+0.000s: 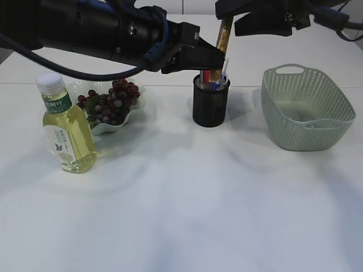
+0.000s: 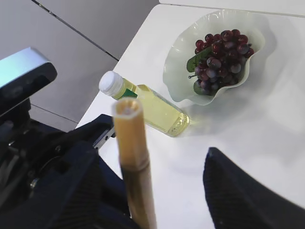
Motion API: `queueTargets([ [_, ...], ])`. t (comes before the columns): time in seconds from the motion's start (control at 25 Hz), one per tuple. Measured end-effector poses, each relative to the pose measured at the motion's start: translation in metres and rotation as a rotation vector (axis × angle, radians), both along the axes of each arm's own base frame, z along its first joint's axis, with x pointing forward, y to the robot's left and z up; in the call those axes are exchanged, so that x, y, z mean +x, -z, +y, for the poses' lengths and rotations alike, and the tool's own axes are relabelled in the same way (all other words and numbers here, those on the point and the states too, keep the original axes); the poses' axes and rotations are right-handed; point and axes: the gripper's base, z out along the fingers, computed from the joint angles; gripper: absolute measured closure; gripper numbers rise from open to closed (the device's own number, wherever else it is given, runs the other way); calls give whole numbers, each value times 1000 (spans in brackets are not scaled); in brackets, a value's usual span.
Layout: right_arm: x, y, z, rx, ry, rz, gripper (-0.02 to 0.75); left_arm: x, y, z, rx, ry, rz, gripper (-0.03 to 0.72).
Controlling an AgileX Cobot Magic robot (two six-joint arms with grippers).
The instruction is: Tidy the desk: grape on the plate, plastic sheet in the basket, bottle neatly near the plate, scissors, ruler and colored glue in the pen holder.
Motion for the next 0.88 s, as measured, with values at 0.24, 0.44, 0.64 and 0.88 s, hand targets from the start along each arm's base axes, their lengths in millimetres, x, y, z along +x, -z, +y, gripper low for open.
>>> queueTargets([
  [0.24,6,6,2,45,2,29,217,0,-1,0,-11,4,-7,634],
  [0.44,5,5,6,60,-12,33,217,1,0,-2,-28,2,-4,634],
  [0.64,3,5,11,64,-33,27,217,4,7,-4,-26,3,-1,634],
  [0.88,4,7,12,64,-36,32,217,5,5,-4,-44,-1,-6,634],
])
